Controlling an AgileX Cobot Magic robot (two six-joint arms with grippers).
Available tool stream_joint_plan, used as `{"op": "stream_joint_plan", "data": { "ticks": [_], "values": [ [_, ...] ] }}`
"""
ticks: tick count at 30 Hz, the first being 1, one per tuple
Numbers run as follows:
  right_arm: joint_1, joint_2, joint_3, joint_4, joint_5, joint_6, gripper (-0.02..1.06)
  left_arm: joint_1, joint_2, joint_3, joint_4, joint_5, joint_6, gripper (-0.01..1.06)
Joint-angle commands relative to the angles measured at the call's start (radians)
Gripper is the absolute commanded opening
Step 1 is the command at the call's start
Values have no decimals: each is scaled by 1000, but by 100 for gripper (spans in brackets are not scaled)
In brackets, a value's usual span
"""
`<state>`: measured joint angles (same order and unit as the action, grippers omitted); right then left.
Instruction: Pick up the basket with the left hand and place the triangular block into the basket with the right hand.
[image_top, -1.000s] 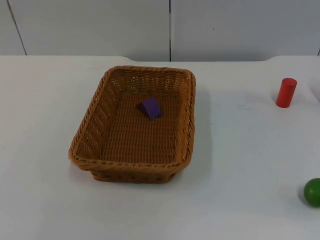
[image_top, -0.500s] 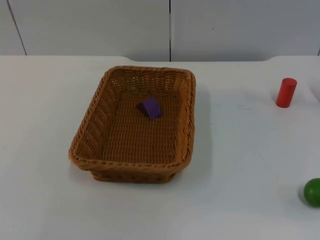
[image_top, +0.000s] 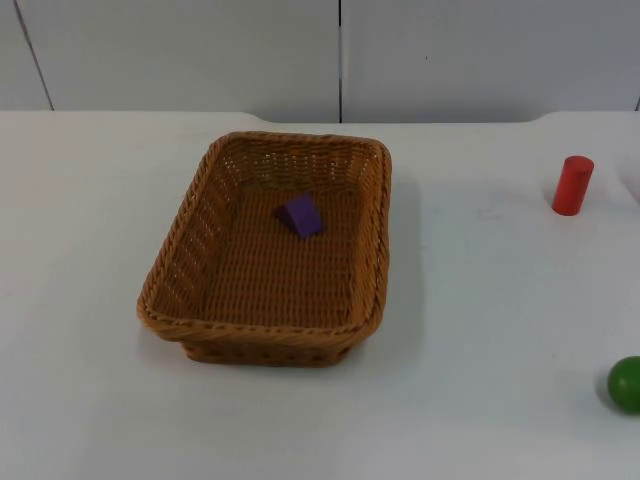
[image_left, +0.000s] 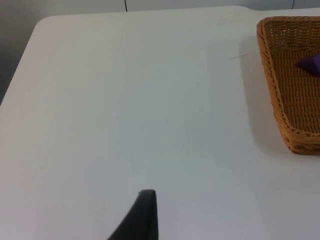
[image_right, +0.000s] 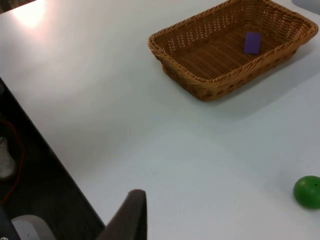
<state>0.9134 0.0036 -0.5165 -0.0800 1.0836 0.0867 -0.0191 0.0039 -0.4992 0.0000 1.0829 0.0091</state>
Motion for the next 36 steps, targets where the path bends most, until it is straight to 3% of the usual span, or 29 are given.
{"op": "stream_joint_plan", "data": {
  "ticks": [1, 12, 16, 18, 19, 20, 24, 26, 30, 36],
  "values": [
    [1, -4, 1, 0, -3, -9, 105, -3, -4, 5, -16, -8, -9, 105],
    [-21, -4, 1, 8, -6, 5, 105, -3, -4, 5, -16, -8, -9, 105],
    [-146, -4, 1, 8, -6, 5, 105, -3, -4, 5, -16, -8, -9, 105],
    [-320, -4, 1, 8, -6, 5, 105, -3, -4, 5, -16, -8, -9, 105],
    [-382, -4, 1, 8, -6, 5, 105, -3, -4, 5, -16, -8, -9, 105],
    [-382, -4, 1, 8, -6, 5, 105, -3, -4, 5, -16, -8, -9, 105],
    [-642, -4, 1, 8, -6, 5, 105, -3, -4, 5, -16, -8, -9, 105],
    [-669, -4, 1, 8, -6, 5, 105, -3, -4, 5, -16, -8, -9, 105],
    [-834, -4, 1, 8, -6, 5, 105, -3, -4, 5, -16, -8, -9, 105],
    [-843, -4, 1, 8, -6, 5, 105, -3, -4, 5, -16, -8, -9, 105]
  ]
}}
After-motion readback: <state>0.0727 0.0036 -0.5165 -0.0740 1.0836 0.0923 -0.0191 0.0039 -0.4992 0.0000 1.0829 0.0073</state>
